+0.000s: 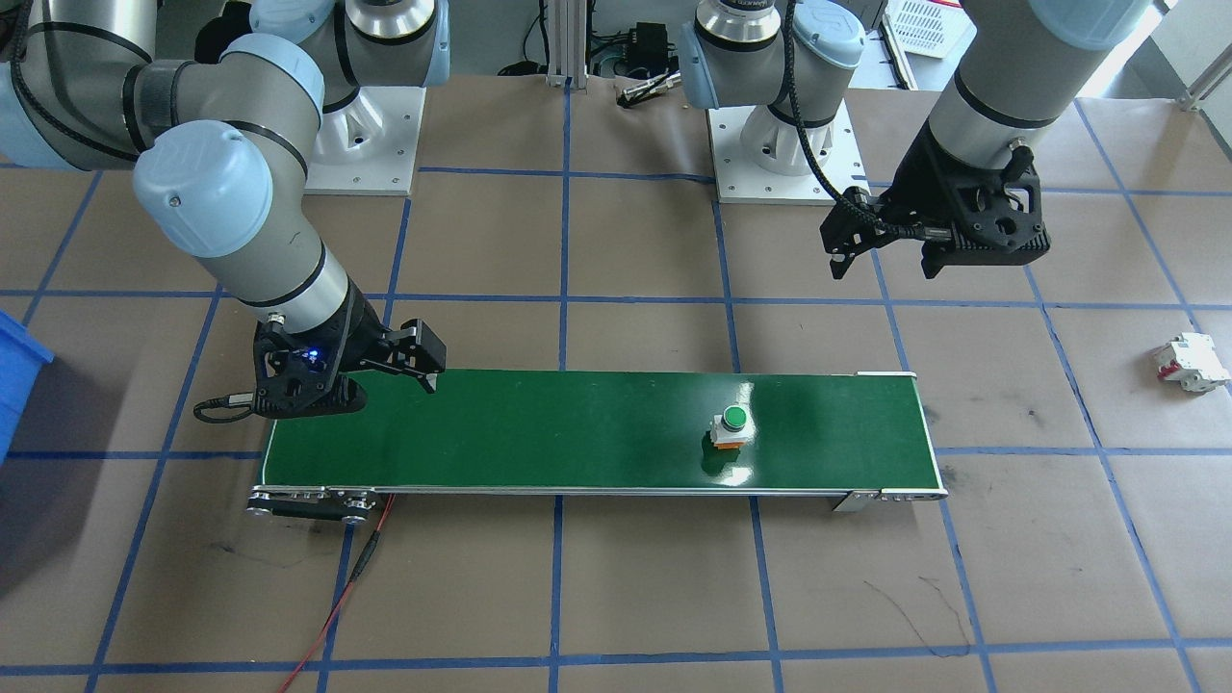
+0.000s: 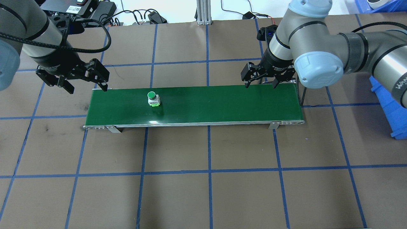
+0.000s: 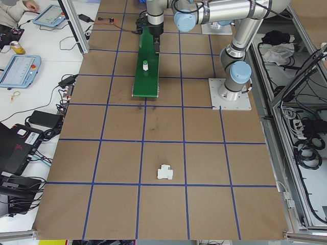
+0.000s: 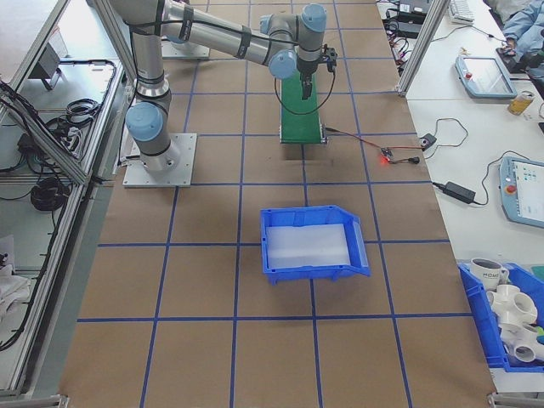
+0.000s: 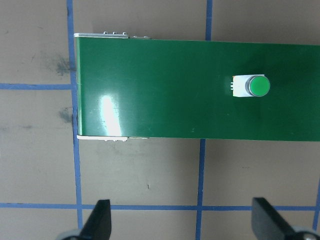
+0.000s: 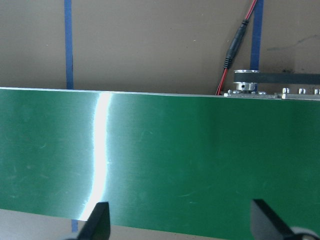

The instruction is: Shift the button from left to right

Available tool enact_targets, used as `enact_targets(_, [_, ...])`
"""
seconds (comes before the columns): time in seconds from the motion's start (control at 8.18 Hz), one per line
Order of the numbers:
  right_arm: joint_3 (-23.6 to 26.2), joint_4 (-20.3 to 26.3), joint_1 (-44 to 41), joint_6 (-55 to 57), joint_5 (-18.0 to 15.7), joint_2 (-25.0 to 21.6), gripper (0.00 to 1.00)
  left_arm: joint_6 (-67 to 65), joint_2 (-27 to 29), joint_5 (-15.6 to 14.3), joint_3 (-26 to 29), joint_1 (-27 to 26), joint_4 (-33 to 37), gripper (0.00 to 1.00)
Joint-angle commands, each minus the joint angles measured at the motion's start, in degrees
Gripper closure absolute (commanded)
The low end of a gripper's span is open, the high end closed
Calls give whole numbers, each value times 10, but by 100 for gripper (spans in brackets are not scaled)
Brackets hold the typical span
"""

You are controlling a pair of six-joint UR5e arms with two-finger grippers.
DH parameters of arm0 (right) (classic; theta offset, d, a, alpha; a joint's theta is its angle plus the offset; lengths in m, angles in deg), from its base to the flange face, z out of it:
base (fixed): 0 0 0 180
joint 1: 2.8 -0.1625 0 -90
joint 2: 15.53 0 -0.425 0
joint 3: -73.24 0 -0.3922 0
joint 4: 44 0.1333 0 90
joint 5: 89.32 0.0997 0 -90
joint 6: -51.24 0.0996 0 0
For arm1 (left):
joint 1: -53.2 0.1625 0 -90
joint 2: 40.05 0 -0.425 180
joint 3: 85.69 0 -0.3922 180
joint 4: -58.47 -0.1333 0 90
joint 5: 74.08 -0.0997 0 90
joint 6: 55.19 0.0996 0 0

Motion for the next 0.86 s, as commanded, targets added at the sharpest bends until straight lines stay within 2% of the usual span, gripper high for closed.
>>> enact_targets(0.0, [3,0,0,3,15,0,0,1,2,-2,2,0,-1,0])
enact_targets(0.73, [3,0,0,3,7,1,0,-2,4,0,2,0,-5,0])
